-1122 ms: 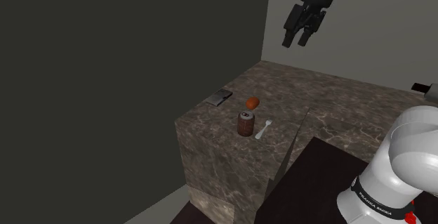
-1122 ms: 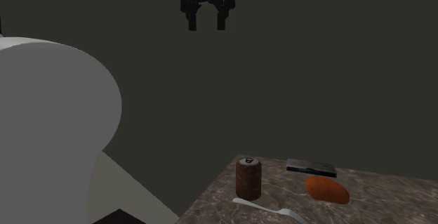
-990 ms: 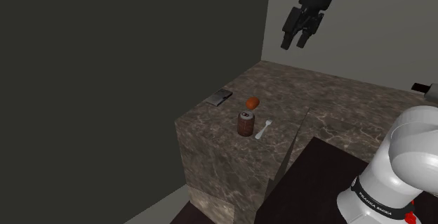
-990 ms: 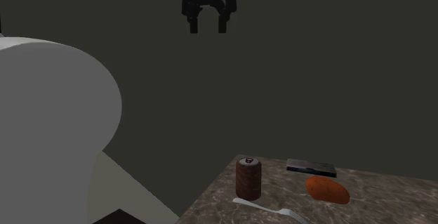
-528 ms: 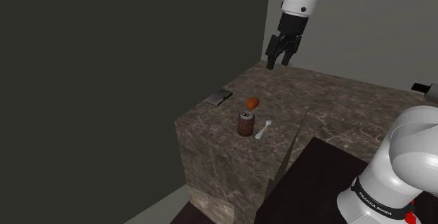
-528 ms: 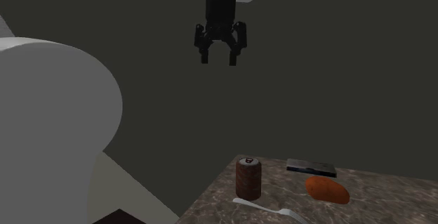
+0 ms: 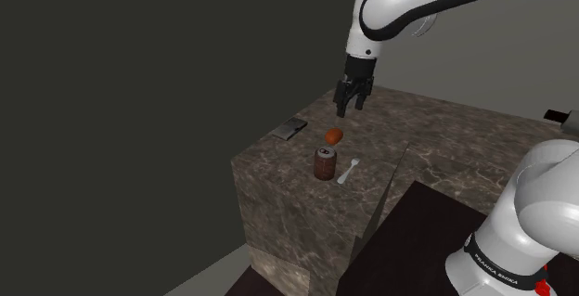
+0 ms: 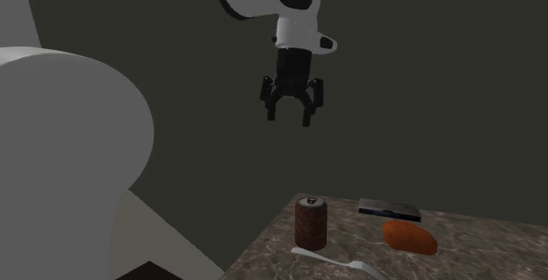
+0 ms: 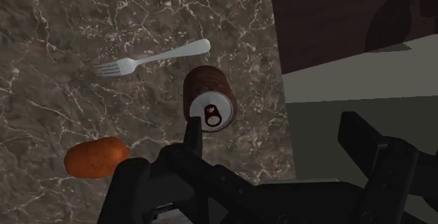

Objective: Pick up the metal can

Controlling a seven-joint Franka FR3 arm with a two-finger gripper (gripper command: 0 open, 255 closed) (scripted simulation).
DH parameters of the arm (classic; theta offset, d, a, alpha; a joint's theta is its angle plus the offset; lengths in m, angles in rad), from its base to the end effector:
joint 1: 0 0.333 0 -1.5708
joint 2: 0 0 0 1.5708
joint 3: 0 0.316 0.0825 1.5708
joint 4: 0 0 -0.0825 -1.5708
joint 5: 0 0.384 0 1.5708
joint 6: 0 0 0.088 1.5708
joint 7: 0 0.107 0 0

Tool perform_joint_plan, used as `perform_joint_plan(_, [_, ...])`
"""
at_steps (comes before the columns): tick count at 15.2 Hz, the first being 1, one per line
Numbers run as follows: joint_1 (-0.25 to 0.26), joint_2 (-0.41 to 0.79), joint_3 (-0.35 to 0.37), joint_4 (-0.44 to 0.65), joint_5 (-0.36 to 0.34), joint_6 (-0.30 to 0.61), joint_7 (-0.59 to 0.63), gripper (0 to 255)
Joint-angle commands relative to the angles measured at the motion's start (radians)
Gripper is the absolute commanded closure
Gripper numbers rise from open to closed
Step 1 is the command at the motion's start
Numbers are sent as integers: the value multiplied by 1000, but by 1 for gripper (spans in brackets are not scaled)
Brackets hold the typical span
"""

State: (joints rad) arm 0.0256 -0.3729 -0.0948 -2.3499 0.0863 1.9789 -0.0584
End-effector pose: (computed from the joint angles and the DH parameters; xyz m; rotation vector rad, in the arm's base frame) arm 0.4347 -0.0267 0.4742 -3.0275 0.0584 -0.0101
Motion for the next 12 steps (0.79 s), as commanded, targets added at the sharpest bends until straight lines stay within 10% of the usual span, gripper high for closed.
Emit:
perform_joint_plan(1, [1, 66, -7, 0, 0, 40, -19, 0])
perform_joint_plan(12, [1, 465, -22, 89, 13, 207, -110, 0])
